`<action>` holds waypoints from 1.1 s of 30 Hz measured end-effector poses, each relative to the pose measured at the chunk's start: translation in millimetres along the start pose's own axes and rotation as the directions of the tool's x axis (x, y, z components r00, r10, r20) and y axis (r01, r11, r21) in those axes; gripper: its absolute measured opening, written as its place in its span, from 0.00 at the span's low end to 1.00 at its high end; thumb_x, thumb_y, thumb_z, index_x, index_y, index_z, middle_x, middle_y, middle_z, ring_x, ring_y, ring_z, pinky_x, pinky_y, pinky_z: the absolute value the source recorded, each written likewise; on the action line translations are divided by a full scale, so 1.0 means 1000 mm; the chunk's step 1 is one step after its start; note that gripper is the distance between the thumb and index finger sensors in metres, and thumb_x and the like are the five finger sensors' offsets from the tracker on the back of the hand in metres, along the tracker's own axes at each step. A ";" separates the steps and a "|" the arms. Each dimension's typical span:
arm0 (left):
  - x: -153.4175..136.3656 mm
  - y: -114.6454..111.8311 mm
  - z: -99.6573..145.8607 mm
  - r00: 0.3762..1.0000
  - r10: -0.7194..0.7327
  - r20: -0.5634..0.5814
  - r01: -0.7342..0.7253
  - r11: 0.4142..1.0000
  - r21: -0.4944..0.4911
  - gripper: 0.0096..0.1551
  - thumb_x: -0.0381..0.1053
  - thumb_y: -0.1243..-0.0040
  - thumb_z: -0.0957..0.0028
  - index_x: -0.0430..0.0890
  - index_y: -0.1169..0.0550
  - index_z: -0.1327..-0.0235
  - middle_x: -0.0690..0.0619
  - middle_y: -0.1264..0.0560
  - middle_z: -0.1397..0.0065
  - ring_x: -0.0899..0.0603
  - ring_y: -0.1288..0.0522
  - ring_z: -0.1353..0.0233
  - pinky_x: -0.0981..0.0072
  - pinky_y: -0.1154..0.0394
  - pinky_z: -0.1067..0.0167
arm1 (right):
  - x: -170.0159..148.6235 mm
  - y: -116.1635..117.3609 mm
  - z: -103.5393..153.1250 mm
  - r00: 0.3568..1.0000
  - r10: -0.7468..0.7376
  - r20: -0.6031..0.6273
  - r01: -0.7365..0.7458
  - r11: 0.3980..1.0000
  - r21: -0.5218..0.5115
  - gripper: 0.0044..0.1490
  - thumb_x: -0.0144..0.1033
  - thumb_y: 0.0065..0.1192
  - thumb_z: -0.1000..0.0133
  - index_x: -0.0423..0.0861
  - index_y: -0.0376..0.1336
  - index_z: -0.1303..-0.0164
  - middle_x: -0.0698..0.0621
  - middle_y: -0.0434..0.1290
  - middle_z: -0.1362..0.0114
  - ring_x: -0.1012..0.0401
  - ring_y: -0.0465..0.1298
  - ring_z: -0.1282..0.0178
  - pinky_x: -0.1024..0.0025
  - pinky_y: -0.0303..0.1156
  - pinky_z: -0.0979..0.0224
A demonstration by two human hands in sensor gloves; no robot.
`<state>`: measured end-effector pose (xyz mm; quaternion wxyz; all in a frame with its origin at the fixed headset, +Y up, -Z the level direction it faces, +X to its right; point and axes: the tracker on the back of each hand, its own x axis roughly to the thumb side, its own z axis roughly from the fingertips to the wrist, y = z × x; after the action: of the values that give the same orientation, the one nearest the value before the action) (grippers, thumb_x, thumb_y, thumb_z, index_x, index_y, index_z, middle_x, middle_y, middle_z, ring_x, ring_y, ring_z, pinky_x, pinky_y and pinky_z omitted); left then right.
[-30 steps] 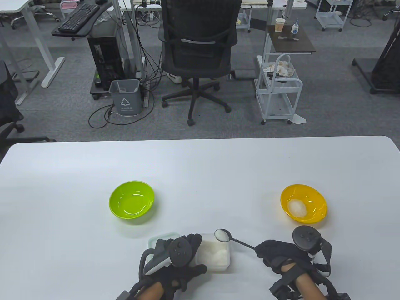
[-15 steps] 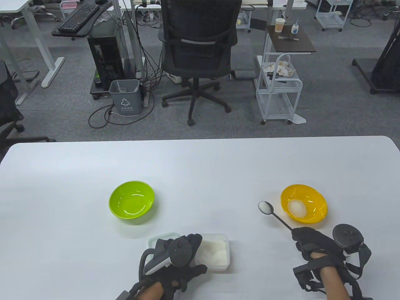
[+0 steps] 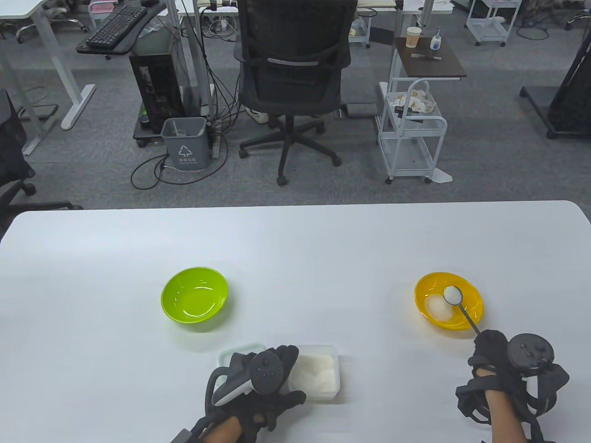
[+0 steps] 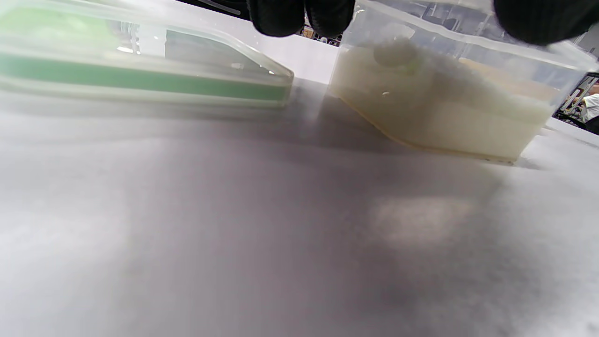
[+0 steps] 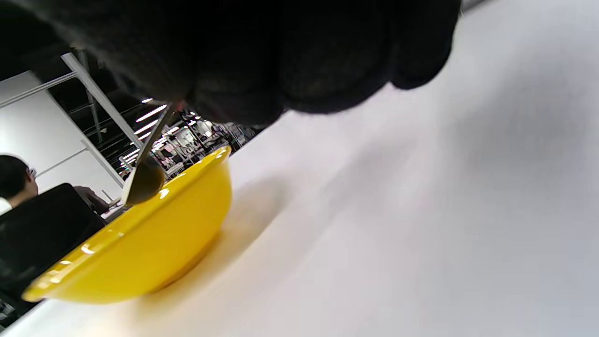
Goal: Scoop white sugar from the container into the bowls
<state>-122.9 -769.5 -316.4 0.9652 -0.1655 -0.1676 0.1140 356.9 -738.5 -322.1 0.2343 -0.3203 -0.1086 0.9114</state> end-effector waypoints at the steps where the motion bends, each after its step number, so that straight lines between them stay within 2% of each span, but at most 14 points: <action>1: 0.000 0.000 0.000 1.000 0.000 0.000 0.000 1.000 0.000 0.56 0.80 0.48 0.59 0.67 0.53 0.18 0.63 0.50 0.10 0.46 0.46 0.08 0.44 0.54 0.15 | 0.002 0.000 0.001 0.999 0.045 0.023 -0.045 0.999 -0.016 0.25 0.45 0.59 0.43 0.58 0.65 0.34 0.51 0.77 0.43 0.54 0.78 0.53 0.50 0.66 0.29; 3: 0.000 0.000 0.000 1.000 0.001 0.000 -0.001 1.000 0.000 0.56 0.80 0.48 0.58 0.67 0.53 0.18 0.63 0.50 0.10 0.46 0.46 0.08 0.44 0.54 0.15 | 0.009 -0.001 0.003 0.984 0.163 0.069 -0.157 0.984 -0.085 0.26 0.44 0.58 0.42 0.59 0.64 0.32 0.50 0.75 0.39 0.53 0.76 0.50 0.49 0.63 0.26; 4: 0.000 0.000 0.000 1.000 0.001 -0.001 -0.001 1.000 0.000 0.57 0.80 0.48 0.59 0.66 0.53 0.18 0.63 0.50 0.10 0.46 0.46 0.08 0.44 0.54 0.15 | 0.014 -0.001 0.005 0.959 0.267 0.098 -0.252 0.957 -0.140 0.26 0.44 0.57 0.41 0.60 0.62 0.31 0.51 0.74 0.37 0.53 0.76 0.47 0.49 0.62 0.25; 5: 0.000 0.000 0.000 1.000 0.000 -0.001 0.000 1.000 0.000 0.56 0.80 0.48 0.59 0.67 0.53 0.18 0.63 0.50 0.10 0.46 0.46 0.08 0.44 0.54 0.15 | 0.016 -0.001 0.006 0.952 0.289 0.104 -0.272 0.950 -0.153 0.26 0.43 0.57 0.41 0.61 0.62 0.31 0.51 0.73 0.37 0.53 0.75 0.47 0.49 0.62 0.25; 9: 0.000 0.000 0.000 1.000 0.000 -0.001 0.000 1.000 0.001 0.56 0.80 0.48 0.59 0.67 0.53 0.18 0.64 0.50 0.10 0.46 0.46 0.08 0.44 0.54 0.15 | 0.034 0.004 0.017 0.828 0.543 0.142 -0.485 0.819 -0.309 0.28 0.43 0.54 0.40 0.66 0.58 0.28 0.54 0.68 0.30 0.53 0.72 0.39 0.49 0.56 0.19; 12: 0.000 0.000 0.000 1.000 -0.001 -0.001 0.001 1.000 0.002 0.57 0.80 0.48 0.59 0.66 0.53 0.17 0.64 0.50 0.10 0.46 0.46 0.08 0.44 0.54 0.15 | 0.043 0.007 0.022 0.760 0.634 0.144 -0.551 0.745 -0.376 0.28 0.43 0.53 0.39 0.68 0.57 0.27 0.55 0.67 0.28 0.53 0.70 0.36 0.49 0.54 0.18; 16: 0.000 0.000 0.000 1.000 -0.001 -0.001 0.001 1.000 0.001 0.57 0.80 0.48 0.59 0.67 0.54 0.18 0.63 0.50 0.10 0.46 0.46 0.08 0.44 0.54 0.15 | 0.049 0.010 0.027 0.721 0.676 0.155 -0.574 0.707 -0.413 0.28 0.42 0.52 0.39 0.68 0.56 0.27 0.55 0.66 0.28 0.53 0.69 0.35 0.49 0.52 0.17; 22: 0.000 0.000 0.000 1.000 -0.003 -0.002 0.003 1.000 0.000 0.57 0.80 0.48 0.59 0.67 0.54 0.17 0.63 0.50 0.10 0.46 0.47 0.08 0.44 0.54 0.15 | 0.052 0.010 0.031 0.734 0.655 0.180 -0.551 0.729 -0.405 0.28 0.43 0.52 0.39 0.67 0.56 0.27 0.54 0.67 0.28 0.53 0.70 0.36 0.49 0.54 0.18; 28: 0.001 0.001 0.000 1.000 -0.006 -0.002 0.006 1.000 0.000 0.57 0.80 0.48 0.59 0.67 0.53 0.17 0.61 0.50 0.09 0.45 0.47 0.09 0.44 0.54 0.15 | 0.066 0.014 0.043 0.748 0.605 0.274 -0.489 0.781 -0.389 0.29 0.43 0.54 0.40 0.65 0.58 0.27 0.54 0.70 0.31 0.54 0.73 0.39 0.49 0.57 0.19; 33: -0.001 0.008 0.002 1.000 0.026 -0.003 -0.026 0.999 0.029 0.56 0.80 0.48 0.58 0.67 0.53 0.17 0.60 0.51 0.09 0.45 0.47 0.09 0.44 0.54 0.15 | 0.088 0.018 0.066 0.778 0.478 0.407 -0.361 0.871 -0.333 0.29 0.42 0.55 0.41 0.63 0.58 0.27 0.54 0.72 0.32 0.54 0.75 0.42 0.49 0.59 0.20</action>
<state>-126.1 -761.9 -318.0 0.9661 -0.1539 -0.1622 0.1287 248.0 -713.3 -324.3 -0.0501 -0.1279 -0.1958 0.9710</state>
